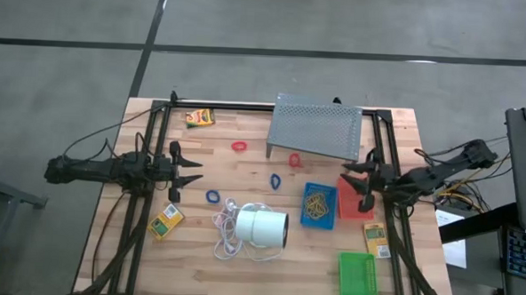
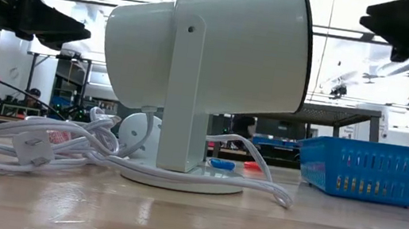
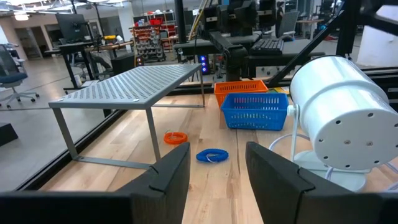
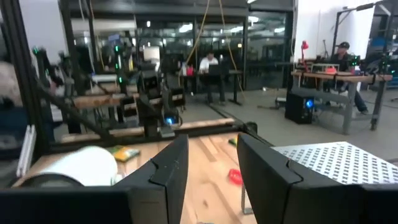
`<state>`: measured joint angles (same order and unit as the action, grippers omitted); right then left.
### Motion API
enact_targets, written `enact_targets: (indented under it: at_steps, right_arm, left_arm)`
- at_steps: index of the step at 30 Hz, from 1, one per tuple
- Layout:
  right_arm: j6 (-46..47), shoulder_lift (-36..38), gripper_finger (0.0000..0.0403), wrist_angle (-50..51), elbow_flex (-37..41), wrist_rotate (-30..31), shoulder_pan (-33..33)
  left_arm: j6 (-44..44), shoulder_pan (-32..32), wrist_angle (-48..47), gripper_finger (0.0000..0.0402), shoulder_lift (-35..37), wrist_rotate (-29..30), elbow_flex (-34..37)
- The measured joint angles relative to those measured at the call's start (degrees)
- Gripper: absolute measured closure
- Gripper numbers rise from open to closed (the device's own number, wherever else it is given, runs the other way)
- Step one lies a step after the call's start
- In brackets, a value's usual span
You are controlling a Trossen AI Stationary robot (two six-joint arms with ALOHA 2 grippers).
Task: Pick & Place Office Desk Supplies
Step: Put the yellow box of crayons into the orange bin
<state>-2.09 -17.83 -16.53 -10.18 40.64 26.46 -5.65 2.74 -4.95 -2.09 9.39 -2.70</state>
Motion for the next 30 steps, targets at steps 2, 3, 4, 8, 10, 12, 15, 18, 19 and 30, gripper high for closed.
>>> enact_targets:
  at_steps: [2,3,4,8,10,12,15,18,19,30]
  right_arm:
    - [0.03,3.13,0.0266,0.00,1.02,-0.04,0.02]
    - [0.04,4.34,0.0266,-0.08,1.37,-0.08,0.02]
    - [0.08,5.31,0.0266,-0.20,1.72,-0.14,0.02]
    - [0.13,6.77,0.0266,-0.09,2.82,-0.18,0.02]
    - [0.12,6.71,0.0266,-0.10,2.89,-0.18,0.02]
    - [0.13,6.40,0.0266,-0.58,2.87,-0.17,0.02]
    - [0.14,5.49,0.0266,-0.39,2.35,-0.19,0.02]
    - [0.14,4.67,0.0266,-0.50,1.80,-0.19,0.02]
    - [0.17,4.38,0.0266,-0.50,1.73,-0.19,0.02]
    - [0.42,2.13,0.0266,-0.36,1.84,-0.19,0.02]
  left_arm:
    - [0.00,-0.02,0.00,0.0242,0.00,0.00,0.00]
    - [0.00,-0.02,-0.02,0.0242,0.00,0.00,0.00]
    - [0.02,0.00,0.00,0.0242,0.00,0.00,0.00]
    - [0.00,-0.02,0.00,0.0242,0.00,0.00,0.00]
    - [0.00,0.00,-0.02,0.0242,0.00,0.00,0.00]
    - [0.00,-0.02,0.00,0.0242,0.00,0.00,0.02]
    - [0.01,-0.02,-0.01,0.0242,0.00,0.00,0.02]
    - [0.01,0.00,-0.01,0.0242,0.00,0.00,0.02]
    - [0.00,-0.02,0.00,0.0243,0.00,0.00,0.02]
    - [0.00,-0.02,-0.01,0.0243,0.00,0.00,0.01]
